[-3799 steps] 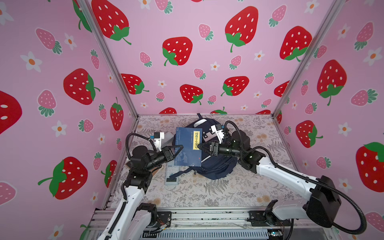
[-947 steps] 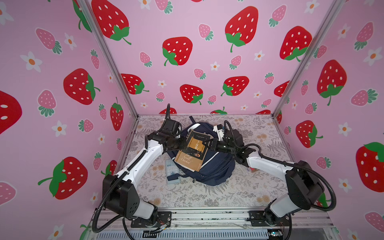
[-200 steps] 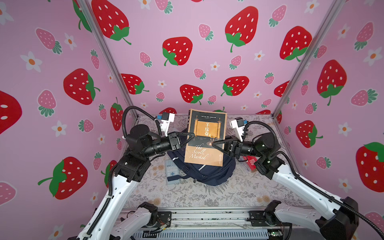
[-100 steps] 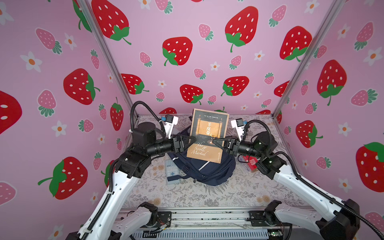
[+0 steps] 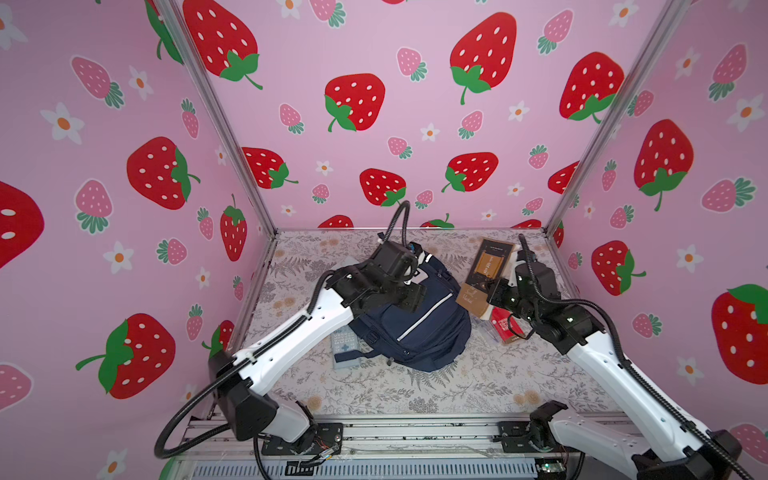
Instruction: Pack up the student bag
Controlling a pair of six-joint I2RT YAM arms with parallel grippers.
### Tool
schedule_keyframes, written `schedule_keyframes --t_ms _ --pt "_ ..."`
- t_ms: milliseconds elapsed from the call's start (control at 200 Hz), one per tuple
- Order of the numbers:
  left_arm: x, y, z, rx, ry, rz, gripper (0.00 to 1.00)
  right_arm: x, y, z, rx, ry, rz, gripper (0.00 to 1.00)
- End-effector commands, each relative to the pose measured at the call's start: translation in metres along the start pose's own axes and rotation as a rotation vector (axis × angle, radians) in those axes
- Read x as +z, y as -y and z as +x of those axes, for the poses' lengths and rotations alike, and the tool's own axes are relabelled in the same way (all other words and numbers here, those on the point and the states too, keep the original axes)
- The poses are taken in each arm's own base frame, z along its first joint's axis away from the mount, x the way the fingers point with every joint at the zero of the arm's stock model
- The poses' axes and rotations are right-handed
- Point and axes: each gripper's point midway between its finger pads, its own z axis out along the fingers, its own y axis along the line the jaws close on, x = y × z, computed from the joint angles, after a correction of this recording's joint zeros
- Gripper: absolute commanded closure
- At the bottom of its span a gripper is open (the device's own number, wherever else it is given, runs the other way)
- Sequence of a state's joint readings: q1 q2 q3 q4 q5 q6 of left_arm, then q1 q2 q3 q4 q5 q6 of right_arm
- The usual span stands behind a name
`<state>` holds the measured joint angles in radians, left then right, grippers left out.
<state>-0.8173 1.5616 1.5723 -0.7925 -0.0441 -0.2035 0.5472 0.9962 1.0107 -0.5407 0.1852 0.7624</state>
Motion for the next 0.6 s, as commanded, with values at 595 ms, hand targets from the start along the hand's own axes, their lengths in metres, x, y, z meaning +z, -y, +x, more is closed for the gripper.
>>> schedule_keyframes --t_ms 595 --pt "0.139 0.032 0.086 0.387 -0.423 -0.209 0.43 -0.025 0.044 -0.003 0.070 0.083 0.072 1.00"
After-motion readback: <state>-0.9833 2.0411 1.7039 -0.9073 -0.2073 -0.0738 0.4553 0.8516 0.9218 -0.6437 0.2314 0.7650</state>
